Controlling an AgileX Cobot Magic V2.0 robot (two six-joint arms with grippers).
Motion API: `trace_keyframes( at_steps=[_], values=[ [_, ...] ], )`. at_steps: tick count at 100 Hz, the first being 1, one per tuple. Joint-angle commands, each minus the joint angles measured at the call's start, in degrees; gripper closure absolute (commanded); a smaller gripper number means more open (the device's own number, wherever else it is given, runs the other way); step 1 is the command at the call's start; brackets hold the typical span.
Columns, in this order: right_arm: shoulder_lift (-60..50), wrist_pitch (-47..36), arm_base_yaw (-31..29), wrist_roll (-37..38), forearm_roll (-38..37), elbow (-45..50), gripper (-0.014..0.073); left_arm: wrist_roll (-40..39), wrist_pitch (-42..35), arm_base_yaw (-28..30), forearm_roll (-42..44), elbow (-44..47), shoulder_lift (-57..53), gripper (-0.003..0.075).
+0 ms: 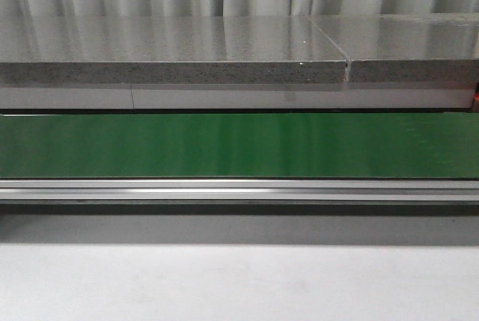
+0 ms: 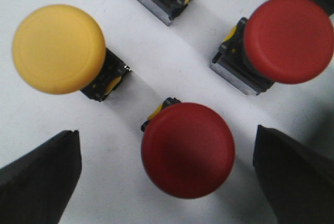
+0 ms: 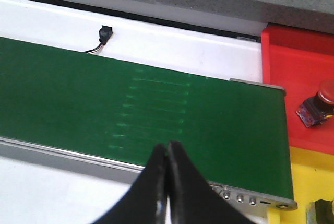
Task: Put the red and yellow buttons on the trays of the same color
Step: 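Close the left gripper on the red push-button and lift it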
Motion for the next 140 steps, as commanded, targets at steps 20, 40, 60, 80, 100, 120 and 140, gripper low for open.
trace_keyframes(
  at_steps=[20, 40, 60, 80, 100, 120, 140],
  values=[
    [-0.2, -3.5, 0.0, -0.5, 0.2, -1.6, 0.0662, -0.7, -2.7, 0.2, 0.2, -1.7, -0.8, 0.0155],
    [-0.2, -3.5, 0.0, -0.5, 0.2, -1.6, 0.0662, -0.1, -2.8, 0.2, 0.4, -1.7, -0.8, 0.0442],
    [-0.2, -3.5, 0.0, -0.5, 0.2, -1.6, 0.0662, 0.0, -1.2, 0.1, 0.4, -1.7, -2.8, 0.0720],
    [-0.2, -3.5, 0.0, -0.5, 0.2, -1.6, 0.0662, 2.1, 0.3, -0.7, 0.2, -1.7, -9.3, 0.0739],
    [-0.2, -3.5, 0.0, -0.5, 0.2, -1.6, 0.0662, 7.5, 1.2, -5.6, 0.1, -1.7, -17.8, 0.0739],
    [-0.2, -3.5, 0.0, -0.5, 0.2, -1.6, 0.0662, 10.7, 7.0, -11.9, 0.2, -1.7, -22.2, 0.0739],
    [-0.2, -3.5, 0.0, -0.5, 0.2, -1.6, 0.0662, 12.0, 8.9, -15.5, 0.2, -1.7, -21.3, 0.0739]
  ],
)
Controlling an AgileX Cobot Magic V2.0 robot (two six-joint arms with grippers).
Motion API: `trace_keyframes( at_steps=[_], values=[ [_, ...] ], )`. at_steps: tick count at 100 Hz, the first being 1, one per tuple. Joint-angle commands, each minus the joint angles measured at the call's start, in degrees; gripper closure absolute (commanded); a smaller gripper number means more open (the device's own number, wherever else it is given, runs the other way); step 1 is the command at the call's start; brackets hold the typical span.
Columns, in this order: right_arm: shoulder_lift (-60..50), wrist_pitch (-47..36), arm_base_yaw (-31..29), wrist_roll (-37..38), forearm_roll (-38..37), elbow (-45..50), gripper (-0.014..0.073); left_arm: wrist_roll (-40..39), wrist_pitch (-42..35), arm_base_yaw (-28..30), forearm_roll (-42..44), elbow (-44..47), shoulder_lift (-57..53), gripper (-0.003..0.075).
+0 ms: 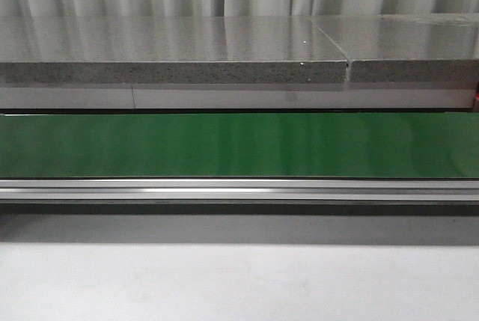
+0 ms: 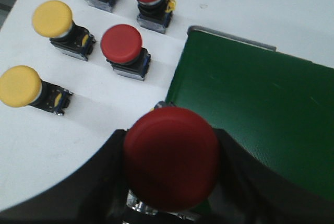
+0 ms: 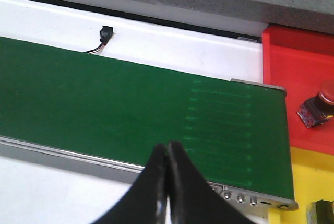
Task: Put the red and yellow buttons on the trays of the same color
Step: 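Close the left gripper on the red push-button and lift it, then carry the red button onto the green belt and open the left gripper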
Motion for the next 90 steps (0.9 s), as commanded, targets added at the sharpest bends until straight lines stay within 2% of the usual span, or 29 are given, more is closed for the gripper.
trace_keyframes(
  at_steps=[1, 53, 61, 68, 69, 70, 75, 76, 77, 81, 82, 90],
  values=[
    [-0.2, -3.5, 0.0, -0.5, 0.2, -1.6, 0.0662, 0.3, -2.0, -1.4, 0.3, -1.6, -1.0, 0.0739],
    [-0.2, -3.5, 0.0, -0.5, 0.2, -1.6, 0.0662, 0.8, -4.5, -1.8, -1.8, -1.6, 6.6, 0.0739],
    [-0.2, -3.5, 0.0, -0.5, 0.2, -1.6, 0.0662, 2.8, -4.5, -1.8, -3.1, -1.6, 6.6, 0.0716],
    [-0.2, -3.5, 0.0, -0.5, 0.2, -1.6, 0.0662, 5.2, -4.5, -1.8, -5.0, -1.6, 6.6, 0.0635],
    [-0.2, -3.5, 0.0, -0.5, 0.2, -1.6, 0.0662, 5.7, -4.5, -1.8, -5.3, -1.6, 6.6, 0.0599],
    [-0.2, -3.5, 0.0, -0.5, 0.2, -1.6, 0.0662, 5.9, -4.5, -1.8, -5.5, -1.6, 6.6, 0.0599],
    [-0.2, -3.5, 0.0, -0.5, 0.2, -1.6, 0.0662, 7.6, -4.5, -1.8, -6.8, -1.6, 6.6, 0.0496],
    [-0.2, -3.5, 0.0, -0.5, 0.2, -1.6, 0.0662, 8.1, -4.5, -1.8, -7.2, -1.6, 6.6, 0.0445],
    [-0.2, -3.5, 0.0, -0.5, 0.2, -1.6, 0.0662, 8.3, -4.5, -1.8, -7.5, -1.6, 6.6, 0.0445],
    [-0.2, -3.5, 0.0, -0.5, 0.2, -1.6, 0.0662, 9.4, -4.5, -1.8, -8.4, -1.6, 6.6, 0.0314],
    [-0.2, -3.5, 0.0, -0.5, 0.2, -1.6, 0.0662, 9.5, -4.6, -1.8, -8.5, -1.6, 6.6, 0.0314],
    [-0.2, -3.5, 0.0, -0.5, 0.2, -1.6, 0.0662, 9.8, -4.9, -1.8, -9.0, -1.6, 6.6, 0.0102]
  ],
)
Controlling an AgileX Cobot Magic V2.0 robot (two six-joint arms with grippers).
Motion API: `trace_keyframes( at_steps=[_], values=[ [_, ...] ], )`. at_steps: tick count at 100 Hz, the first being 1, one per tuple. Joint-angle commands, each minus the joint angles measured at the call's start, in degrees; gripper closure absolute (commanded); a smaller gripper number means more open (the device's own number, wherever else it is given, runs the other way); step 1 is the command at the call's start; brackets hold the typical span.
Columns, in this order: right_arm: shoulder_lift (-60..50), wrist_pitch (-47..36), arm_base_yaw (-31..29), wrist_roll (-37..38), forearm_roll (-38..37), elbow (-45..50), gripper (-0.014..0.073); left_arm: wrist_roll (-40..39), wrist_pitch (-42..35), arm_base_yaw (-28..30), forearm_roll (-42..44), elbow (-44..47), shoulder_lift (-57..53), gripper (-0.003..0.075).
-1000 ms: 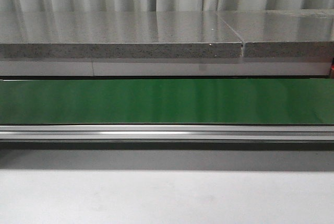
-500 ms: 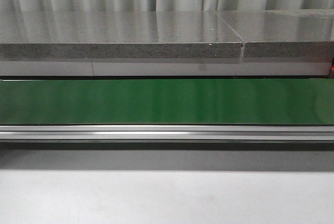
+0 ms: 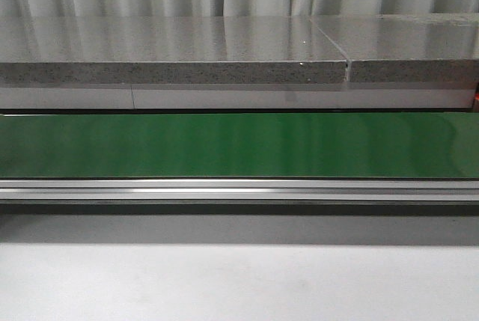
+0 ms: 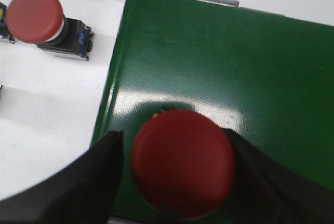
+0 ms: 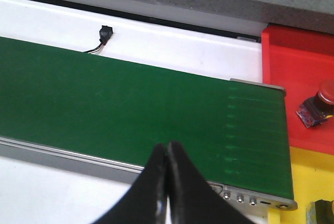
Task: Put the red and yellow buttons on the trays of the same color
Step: 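Carry the red button onto the green belt and open the left gripper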
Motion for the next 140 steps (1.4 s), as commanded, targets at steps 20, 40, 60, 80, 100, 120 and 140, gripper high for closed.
trace_keyframes(
  at_steps=[20, 40, 60, 80, 100, 120, 140],
  values=[
    [-0.2, -3.5, 0.0, -0.5, 0.2, -1.6, 0.0662, 2.0, -2.6, -0.5, -1.1, -3.1, -1.6, 0.0037],
    [-0.2, -3.5, 0.0, -0.5, 0.2, -1.6, 0.0662, 3.1, -2.5, -3.1, -1.1, -8.0, -1.6, 0.0055],
    [-0.2, -3.5, 0.0, -0.5, 0.2, -1.6, 0.0662, 3.1, -2.3, -3.4, -1.1, -12.1, -2.1, 0.0059],
    [-0.2, -3.5, 0.0, -0.5, 0.2, -1.6, 0.0662, -1.1, -1.3, -0.1, -1.1, -12.1, -5.2, 0.0059],
    [-0.2, -3.5, 0.0, -0.5, 0.2, -1.6, 0.0662, -1.5, 2.8, 7.2, -0.7, -11.6, -7.4, 0.0059],
    [-0.2, -3.5, 0.0, -0.5, 0.2, -1.6, 0.0662, -1.5, 4.3, 16.9, -0.8, -9.7, -7.3, 0.0059],
    [-0.2, -3.5, 0.0, -0.5, 0.2, -1.6, 0.0662, -1.5, 1.2, 23.3, -1.0, -6.5, -5.8, 0.0059]
  ],
)
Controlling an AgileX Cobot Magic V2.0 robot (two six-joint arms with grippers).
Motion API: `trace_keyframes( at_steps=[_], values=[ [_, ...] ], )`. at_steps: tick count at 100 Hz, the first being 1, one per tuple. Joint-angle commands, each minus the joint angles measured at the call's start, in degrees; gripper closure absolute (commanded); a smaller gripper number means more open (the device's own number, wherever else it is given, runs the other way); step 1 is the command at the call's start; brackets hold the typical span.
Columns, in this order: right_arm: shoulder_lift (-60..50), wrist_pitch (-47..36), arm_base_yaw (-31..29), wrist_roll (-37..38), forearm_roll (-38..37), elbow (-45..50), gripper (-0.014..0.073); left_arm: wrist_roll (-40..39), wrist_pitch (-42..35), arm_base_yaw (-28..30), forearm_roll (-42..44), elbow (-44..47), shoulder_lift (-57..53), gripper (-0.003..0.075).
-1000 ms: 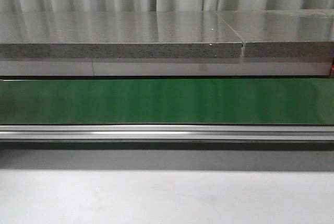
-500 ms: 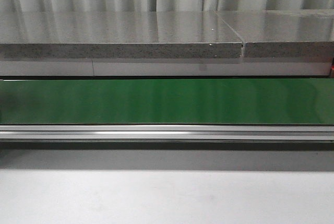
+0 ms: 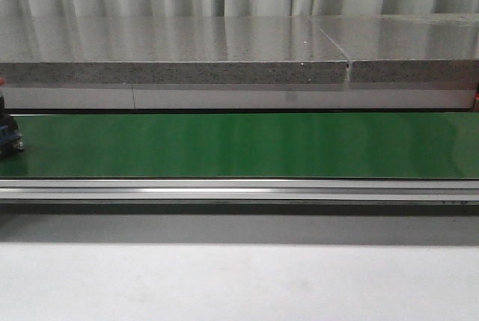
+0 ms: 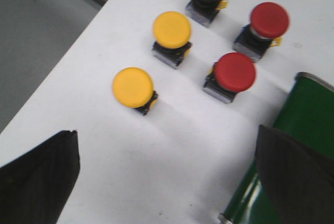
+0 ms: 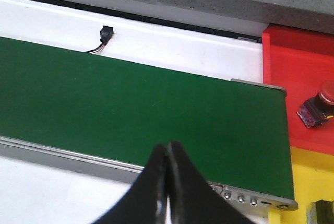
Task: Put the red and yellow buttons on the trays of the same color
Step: 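Carry the red button onto the green belt and open the left gripper, then move the left gripper over a yellow push-button and grasp it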
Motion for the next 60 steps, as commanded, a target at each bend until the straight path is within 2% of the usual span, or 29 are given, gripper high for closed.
trace_keyframes(
  at_steps=[1, 44, 60],
  values=[
    [-0.2, -3.5, 0.0, -0.5, 0.2, -1.6, 0.0662, -0.6, -4.5, 1.8, 0.0, -0.7, -0.6, 0.0059],
    [-0.2, -3.5, 0.0, -0.5, 0.2, -1.6, 0.0662, -0.6, -12.5, 3.0, 0.1, -0.7, 12.3, 0.0059],
    [-0.2, -3.5, 0.0, -0.5, 0.2, -1.6, 0.0662, -0.6, -14.8, 5.5, -0.1, -0.9, 15.7, 0.0059]
  ],
)
